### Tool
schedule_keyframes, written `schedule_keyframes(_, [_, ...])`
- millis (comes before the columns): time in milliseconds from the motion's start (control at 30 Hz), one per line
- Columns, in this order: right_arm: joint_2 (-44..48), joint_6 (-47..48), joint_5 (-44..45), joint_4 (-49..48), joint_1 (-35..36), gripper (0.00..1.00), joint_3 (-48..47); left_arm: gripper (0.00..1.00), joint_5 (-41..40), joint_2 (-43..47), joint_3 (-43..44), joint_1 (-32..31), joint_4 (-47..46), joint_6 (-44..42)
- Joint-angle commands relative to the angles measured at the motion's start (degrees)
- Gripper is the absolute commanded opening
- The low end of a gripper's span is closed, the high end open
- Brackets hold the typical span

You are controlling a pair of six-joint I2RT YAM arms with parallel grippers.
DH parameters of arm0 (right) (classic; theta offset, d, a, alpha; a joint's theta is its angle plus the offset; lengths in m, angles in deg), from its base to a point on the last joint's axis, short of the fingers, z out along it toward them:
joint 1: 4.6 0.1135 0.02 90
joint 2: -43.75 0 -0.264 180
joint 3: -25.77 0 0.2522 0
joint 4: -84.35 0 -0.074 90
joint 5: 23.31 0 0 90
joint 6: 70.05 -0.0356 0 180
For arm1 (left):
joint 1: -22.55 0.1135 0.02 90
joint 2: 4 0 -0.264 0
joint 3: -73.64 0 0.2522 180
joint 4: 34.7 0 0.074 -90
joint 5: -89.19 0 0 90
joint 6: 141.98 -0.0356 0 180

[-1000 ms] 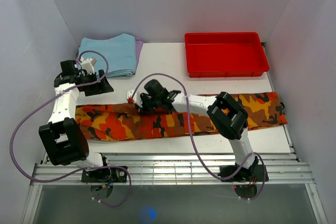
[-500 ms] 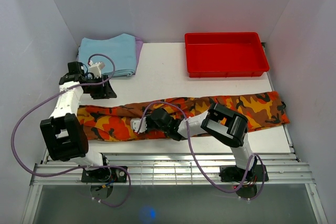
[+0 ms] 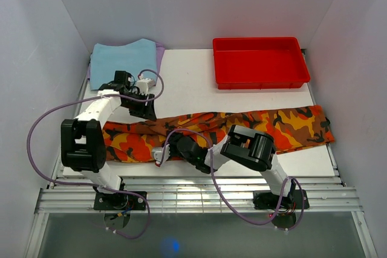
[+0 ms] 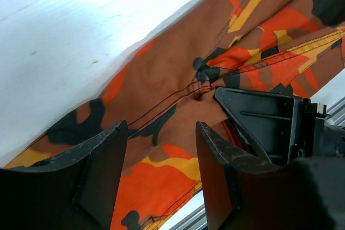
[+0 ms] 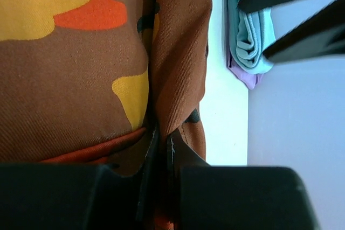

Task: Fold and stack the trousers
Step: Fold the trousers

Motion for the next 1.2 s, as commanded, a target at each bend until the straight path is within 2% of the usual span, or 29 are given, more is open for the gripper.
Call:
schedule_keyframes(0, [-2.69,-0.4,1.36,-0.07,1.15,0.08,2.51,0.64,-1.23,-1.44,0.83,-3.66,-1.84,-1.99])
schedule_keyframes(467, [-3.49,-0.22,1.97,1.94,2.2,0.08,4.8,0.63,-6.07,-7.78,1.53,-11.67,-1.84,-4.97])
schedule_keyframes(600, [-3.57,-0.22,2.15,3.08,2.47,0.08,4.54,0.58,-5.54,-8.39,0.74,-13.86,-1.22,-5.33])
schedule_keyframes(700, [-3.57,-0.66,2.59,3.7,2.47,0.1,4.36,0.5,-6.42,-9.09,-0.23,-15.19,-1.48,-4.71])
schedule_keyframes(733, [-3.57,-0.75,2.85,3.88,2.47,0.19,4.45,0.36,-6.94,-9.27,-0.49,-15.36,-1.66,-4.45])
schedule_keyframes(767, [-3.57,-0.84,2.94,4.23,2.55,0.27,4.36,0.29,-7.3,-9.53,-0.58,-15.36,-1.66,-4.27])
schedule_keyframes(800, [-3.57,-1.1,3.03,4.67,2.55,0.47,4.27,0.22,-7.65,-9.71,-0.49,-15.36,-1.66,-4.1])
schedule_keyframes(833, [-3.57,-1.01,3.11,5.37,2.55,0.56,4.18,0.16,-8.78,-9.97,-0.23,-15.36,-1.66,-4.01])
schedule_keyframes(867, [-3.66,-1.19,3.29,5.55,2.55,0.64,4.27,0.03,-9.66,-9.97,0.38,-15.28,-1.75,-3.92])
schedule_keyframes(933, [-3.57,-1.28,3.55,5.37,2.55,0.81,4.53,0.0,-11.6,-9.71,1.44,-15.19,-1.75,-3.57])
schedule_keyframes(1033, [-3.57,-1.1,3.38,5.29,2.56,0.84,4.62,0.0,-13.36,-9.27,5.12,-14.75,-1.75,-3.66])
schedule_keyframes(1167, [-3.57,-0.66,3.2,5.02,2.64,0.81,4.97,0.0,-14.25,-10.05,10.31,-13.35,-1.49,-3.13])
